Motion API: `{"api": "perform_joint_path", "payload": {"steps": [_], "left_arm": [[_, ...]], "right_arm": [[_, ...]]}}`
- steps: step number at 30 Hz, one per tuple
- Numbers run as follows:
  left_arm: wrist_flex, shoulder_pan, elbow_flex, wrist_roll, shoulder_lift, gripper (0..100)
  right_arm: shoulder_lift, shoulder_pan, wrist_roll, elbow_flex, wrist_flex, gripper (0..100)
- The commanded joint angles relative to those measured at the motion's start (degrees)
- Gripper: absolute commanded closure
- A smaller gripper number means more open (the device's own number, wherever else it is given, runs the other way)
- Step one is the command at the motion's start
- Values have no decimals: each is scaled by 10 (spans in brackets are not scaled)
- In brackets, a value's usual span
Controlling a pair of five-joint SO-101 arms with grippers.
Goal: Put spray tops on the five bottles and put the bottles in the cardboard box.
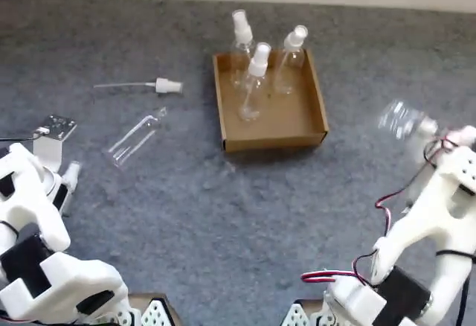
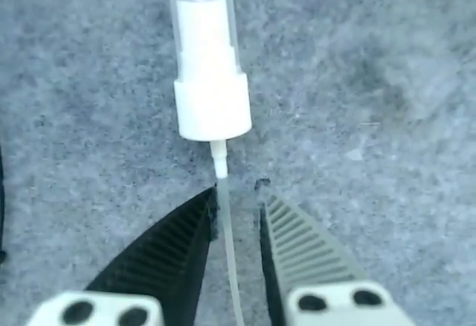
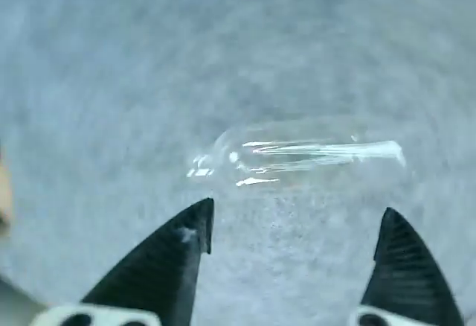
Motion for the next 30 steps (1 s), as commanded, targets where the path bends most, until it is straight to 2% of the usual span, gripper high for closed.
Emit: {"api": "perform_joint_path", "payload": {"steps": [1,11,15,18,25,30], "left_arm": [[-4,-21,-2,-2,-22,912],[-3,-75,-1,-2,-22,912],[-3,-83,-1,-1,-22,912],[-2,-80,-2,11,-22,912],[-2,-50,-2,27,-23,912],[-2,-40,-1,27,-23,912]], "right_arm": [[-31,32,267,36,-22,713],[-26,51,360,181,-271,712],[-26,53,409,209,-324,712],[-26,59,415,225,-338,712],[-31,62,409,288,-338,717],[-32,55,283,315,-338,740]]}}
